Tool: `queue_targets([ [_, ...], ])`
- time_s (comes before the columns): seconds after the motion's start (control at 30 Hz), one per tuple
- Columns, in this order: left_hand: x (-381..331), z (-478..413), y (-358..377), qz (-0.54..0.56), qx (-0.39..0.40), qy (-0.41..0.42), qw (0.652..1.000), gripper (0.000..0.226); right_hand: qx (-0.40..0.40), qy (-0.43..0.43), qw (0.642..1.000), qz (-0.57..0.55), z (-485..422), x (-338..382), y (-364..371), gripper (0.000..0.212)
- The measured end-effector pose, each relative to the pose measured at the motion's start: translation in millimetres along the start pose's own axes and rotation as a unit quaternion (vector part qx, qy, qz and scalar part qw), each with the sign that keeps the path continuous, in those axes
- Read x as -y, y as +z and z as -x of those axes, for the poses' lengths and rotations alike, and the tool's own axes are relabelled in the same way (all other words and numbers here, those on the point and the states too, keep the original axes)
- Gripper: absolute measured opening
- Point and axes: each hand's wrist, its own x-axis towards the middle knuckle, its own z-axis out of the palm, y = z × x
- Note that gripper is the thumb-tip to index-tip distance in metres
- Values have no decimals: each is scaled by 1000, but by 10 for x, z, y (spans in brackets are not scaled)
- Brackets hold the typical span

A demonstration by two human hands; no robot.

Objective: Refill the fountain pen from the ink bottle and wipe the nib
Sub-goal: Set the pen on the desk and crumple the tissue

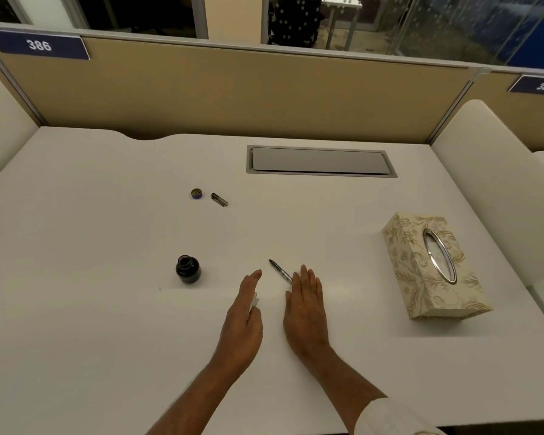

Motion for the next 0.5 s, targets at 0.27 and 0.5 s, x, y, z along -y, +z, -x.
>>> queue_targets([
  [0.27,-88,42,-182,39,34,-1,999,54,-5,19,1000,-17,13,268,-313,43],
  [0.5,-269,187,-259,125,46,-28,991,51,8,89,983,-161,238,564,-860,38],
])
